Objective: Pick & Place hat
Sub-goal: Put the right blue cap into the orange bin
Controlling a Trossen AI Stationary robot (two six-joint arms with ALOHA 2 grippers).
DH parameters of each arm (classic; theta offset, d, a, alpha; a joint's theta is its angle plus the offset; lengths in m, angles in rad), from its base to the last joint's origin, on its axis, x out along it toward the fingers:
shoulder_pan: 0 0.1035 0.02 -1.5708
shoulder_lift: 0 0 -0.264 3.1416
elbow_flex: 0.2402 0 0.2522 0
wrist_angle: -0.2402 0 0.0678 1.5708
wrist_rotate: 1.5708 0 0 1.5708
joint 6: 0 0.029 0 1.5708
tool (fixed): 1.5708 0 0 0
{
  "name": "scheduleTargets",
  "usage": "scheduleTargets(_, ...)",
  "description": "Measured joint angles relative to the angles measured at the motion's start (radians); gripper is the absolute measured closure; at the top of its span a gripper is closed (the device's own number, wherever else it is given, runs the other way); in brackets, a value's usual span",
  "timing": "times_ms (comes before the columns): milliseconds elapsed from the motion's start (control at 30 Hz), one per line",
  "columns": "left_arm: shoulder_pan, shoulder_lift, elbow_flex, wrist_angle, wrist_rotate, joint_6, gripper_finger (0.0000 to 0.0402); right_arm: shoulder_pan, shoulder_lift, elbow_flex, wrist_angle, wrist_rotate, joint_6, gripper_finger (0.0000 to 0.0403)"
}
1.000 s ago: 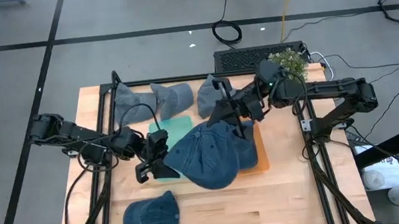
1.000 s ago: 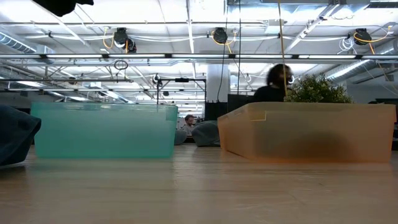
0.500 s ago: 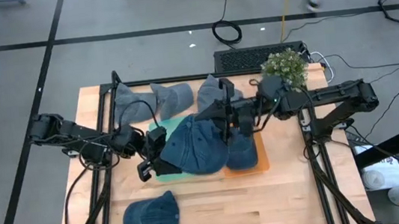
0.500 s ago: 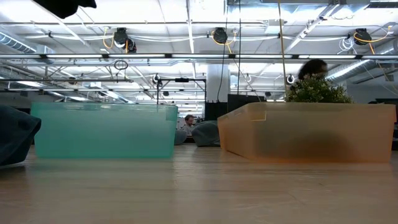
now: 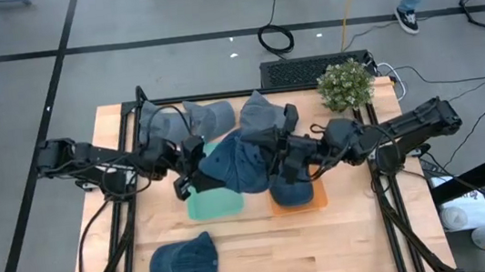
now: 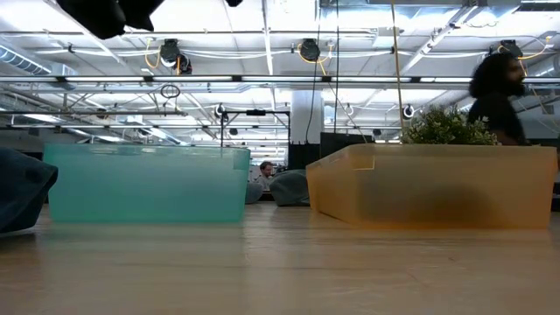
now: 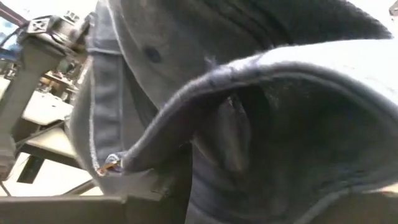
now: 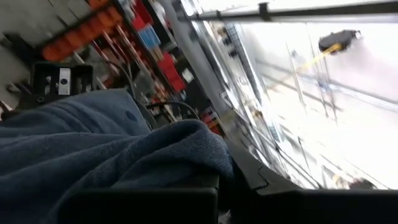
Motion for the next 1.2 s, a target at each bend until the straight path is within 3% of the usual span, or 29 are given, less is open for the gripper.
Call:
scheduleTargets(400,0.179,0.001,0.0,0.0,0.136,-0.06,0.0231,0.066,0.0,0.0,-0.047,0.154,-0.034,0.0403)
scheduleTargets(533,0.206,0.001,0.0,0.0,0.25,-0.038,0.0235,0.068,0.0,0.0,-0.057,0.23,-0.035,0.0403)
scheduleTargets(633,0.188,0.001,0.0,-0.03,0.302,0.043,0.0277,0.067,0.0,0.0,-0.063,0.25,0.004,0.0403)
scheduleTargets(767,0.166,0.002,0.0,-0.072,0.304,0.129,0.0381,0.061,0.0,0.0,-0.117,0.249,0.123,0.0397)
scheduleTargets(867,0.172,0.001,0.0,-0.11,0.303,0.147,0.0391,0.052,0.0,0.0,-0.19,0.249,0.208,0.0389)
scheduleTargets(1000,0.204,0.001,0.0,-0.12,0.308,0.138,0.0396,0.042,0.0,0.0,-0.328,0.229,0.273,0.0357)
scheduleTargets(1200,0.273,0.001,0.0,-0.13,0.356,0.155,0.0398,0.043,0.0,0.0,-0.401,0.168,0.418,0.026)
